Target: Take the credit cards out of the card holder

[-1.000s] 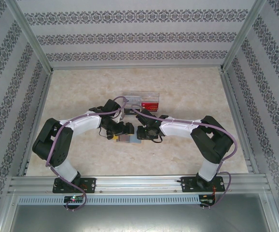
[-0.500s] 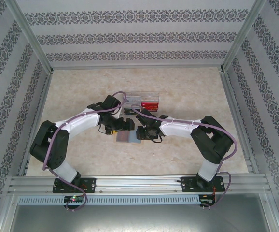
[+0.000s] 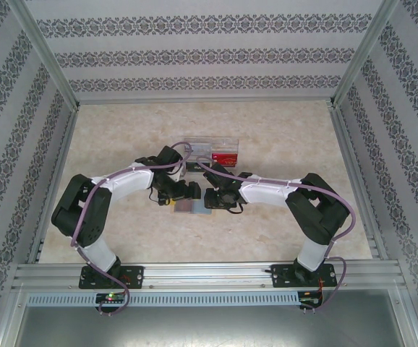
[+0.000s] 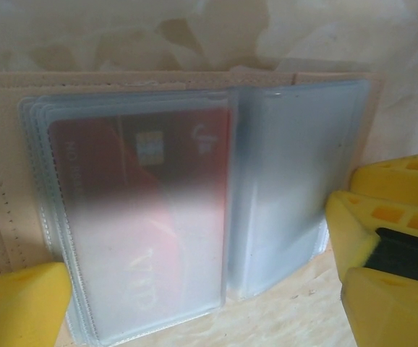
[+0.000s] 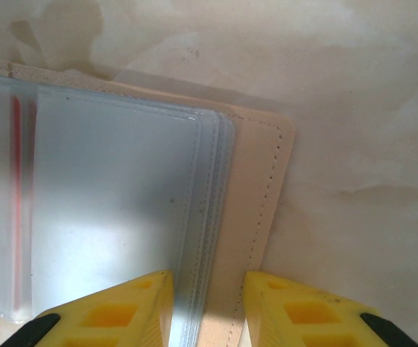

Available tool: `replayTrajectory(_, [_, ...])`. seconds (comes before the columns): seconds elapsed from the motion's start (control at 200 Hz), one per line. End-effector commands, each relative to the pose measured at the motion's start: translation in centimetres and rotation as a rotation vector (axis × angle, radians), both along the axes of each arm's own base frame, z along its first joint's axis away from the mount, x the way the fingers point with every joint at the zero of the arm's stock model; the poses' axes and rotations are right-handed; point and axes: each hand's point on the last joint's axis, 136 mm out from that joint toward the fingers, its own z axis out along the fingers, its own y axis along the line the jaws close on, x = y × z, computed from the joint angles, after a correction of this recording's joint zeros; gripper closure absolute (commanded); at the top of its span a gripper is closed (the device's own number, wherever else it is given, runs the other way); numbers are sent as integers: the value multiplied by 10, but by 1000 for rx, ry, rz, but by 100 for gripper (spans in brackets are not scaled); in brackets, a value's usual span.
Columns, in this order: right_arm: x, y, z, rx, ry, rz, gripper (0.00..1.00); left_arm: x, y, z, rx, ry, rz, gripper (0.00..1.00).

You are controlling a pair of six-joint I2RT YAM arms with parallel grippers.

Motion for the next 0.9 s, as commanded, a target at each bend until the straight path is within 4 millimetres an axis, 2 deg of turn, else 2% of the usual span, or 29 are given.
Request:
replayTrajectory(0.0, [-9, -18, -16, -76, 38, -25, 66, -6, -1, -8, 6, 13, -23, 4])
replayTrajectory(0.14, [-10, -18, -17, -76, 41, -24, 66, -7, -6, -7, -24, 19, -29, 6])
replayTrajectory(0.35, [-10, -17, -17, -74, 41, -22, 66, -6, -20, 4, -122, 6, -36, 9])
replayTrajectory(0.46, [-10, -17, -17, -73, 42, -22, 66, -7, -20, 6, -122, 7, -38, 8])
replayTrajectory(0.739, [-9, -18, -16, -76, 37, -27, 65, -4, -19, 24, -128, -32, -38, 0])
replayTrajectory(0.894, [-8, -20, -14, -81, 30, -33, 63, -3, -20, 31, -135, -43, -48, 0])
